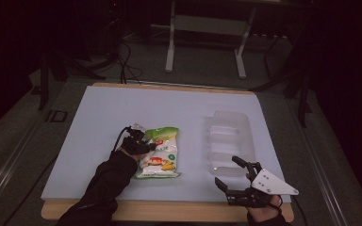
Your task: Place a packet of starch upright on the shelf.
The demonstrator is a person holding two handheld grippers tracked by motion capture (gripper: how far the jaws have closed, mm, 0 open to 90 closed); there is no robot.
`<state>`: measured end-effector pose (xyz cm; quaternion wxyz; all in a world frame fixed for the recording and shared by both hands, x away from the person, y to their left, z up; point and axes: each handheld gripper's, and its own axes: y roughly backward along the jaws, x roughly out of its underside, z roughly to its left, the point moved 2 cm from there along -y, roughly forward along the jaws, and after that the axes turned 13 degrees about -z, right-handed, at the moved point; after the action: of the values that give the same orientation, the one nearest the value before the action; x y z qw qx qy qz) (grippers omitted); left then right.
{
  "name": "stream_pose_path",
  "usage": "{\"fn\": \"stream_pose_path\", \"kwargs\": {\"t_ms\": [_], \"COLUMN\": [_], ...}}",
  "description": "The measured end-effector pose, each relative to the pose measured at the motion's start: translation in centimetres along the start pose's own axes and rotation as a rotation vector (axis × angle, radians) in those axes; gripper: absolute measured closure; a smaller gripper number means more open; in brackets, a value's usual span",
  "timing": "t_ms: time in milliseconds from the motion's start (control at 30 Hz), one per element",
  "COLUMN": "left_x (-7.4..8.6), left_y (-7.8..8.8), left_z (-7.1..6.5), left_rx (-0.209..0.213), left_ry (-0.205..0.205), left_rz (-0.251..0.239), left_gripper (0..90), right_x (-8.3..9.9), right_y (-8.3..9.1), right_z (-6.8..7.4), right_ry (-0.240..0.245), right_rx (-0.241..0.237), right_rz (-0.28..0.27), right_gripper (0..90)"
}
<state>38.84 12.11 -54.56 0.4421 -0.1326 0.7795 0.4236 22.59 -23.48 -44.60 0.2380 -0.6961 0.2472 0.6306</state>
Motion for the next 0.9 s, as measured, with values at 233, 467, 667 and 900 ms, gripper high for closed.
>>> {"fn": "stream_pose_path", "kwargs": {"t_ms": [233, 467, 667, 900], "left_x": [-0.1, -0.8, -1.7, -2.6], "left_y": [0.2, 1.2, 2.2, 3.4], "left_z": [-0.6, -1.2, -2.0, -3.1], "left_rx": [-0.033, -0.036, -0.022, 0.002], "left_ry": [-0.029, -0.058, -0.082, -0.109], "left_rz": [-0.02, -0.091, -0.117, -0.158], "left_gripper": [82.1, 83.9, 84.1, 84.4], "right_x": [-0.1, -0.2, -0.2, -0.2], "right_y": [0.2, 0.4, 0.3, 0.4], "right_z": [-0.1, -0.4, -0.4, -0.6], "right_ry": [-0.004, -0.009, -0.007, -0.018], "right_rx": [0.004, 0.016, 0.019, 0.026], "right_rz": [-0.003, -0.011, -0.017, -0.022], "right_gripper": [13.5, 13.6, 13.5, 13.6]}}
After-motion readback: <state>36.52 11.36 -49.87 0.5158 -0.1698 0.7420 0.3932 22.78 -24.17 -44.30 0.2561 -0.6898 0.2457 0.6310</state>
